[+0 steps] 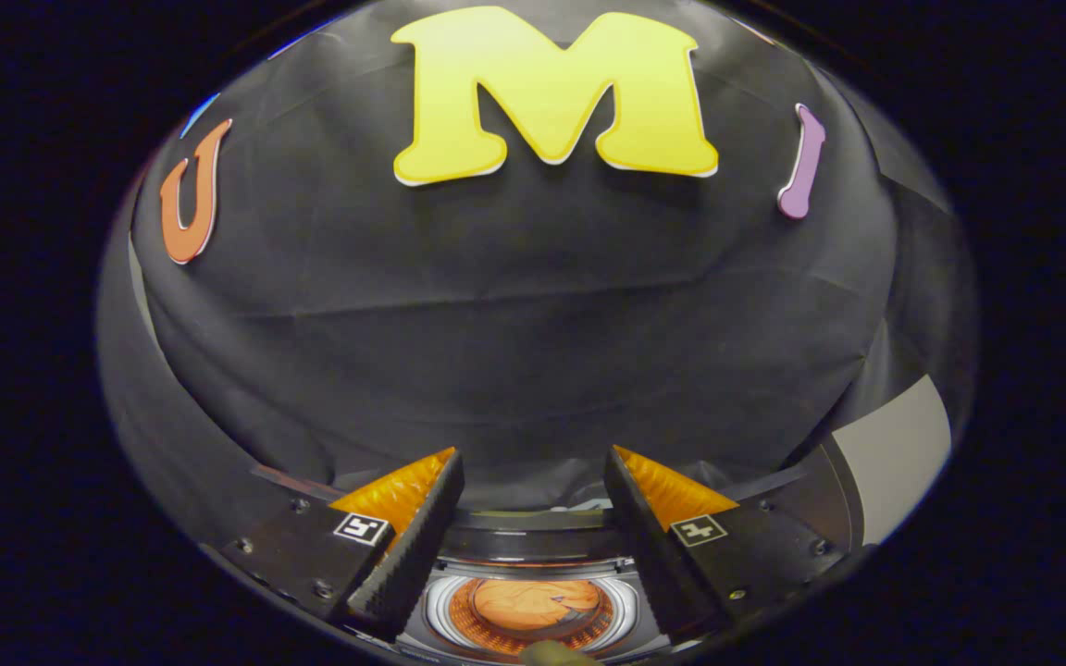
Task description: Put the clothes into the washing machine and then close the washing machine lid.
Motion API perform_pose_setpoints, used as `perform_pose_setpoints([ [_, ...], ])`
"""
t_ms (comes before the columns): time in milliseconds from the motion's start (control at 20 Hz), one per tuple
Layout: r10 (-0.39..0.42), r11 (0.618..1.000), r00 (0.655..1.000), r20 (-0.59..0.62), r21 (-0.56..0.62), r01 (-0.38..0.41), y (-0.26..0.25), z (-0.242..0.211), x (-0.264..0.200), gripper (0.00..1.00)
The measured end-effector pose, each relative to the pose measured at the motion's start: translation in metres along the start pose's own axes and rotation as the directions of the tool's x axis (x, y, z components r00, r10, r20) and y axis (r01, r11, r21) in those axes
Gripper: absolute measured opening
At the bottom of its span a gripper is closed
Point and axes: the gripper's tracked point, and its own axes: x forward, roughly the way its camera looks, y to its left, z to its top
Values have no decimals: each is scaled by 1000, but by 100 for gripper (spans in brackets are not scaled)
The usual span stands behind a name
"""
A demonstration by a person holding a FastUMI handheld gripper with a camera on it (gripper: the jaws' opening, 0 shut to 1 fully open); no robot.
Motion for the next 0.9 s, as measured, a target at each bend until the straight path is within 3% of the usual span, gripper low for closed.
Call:
perform_pose_setpoints([
  [350, 24, 1000, 994, 110, -20, -22, 0, -3, -5, 98],
  [900, 75, 996, 980, 186, -55, -66, 0, -20, -32, 98],
])
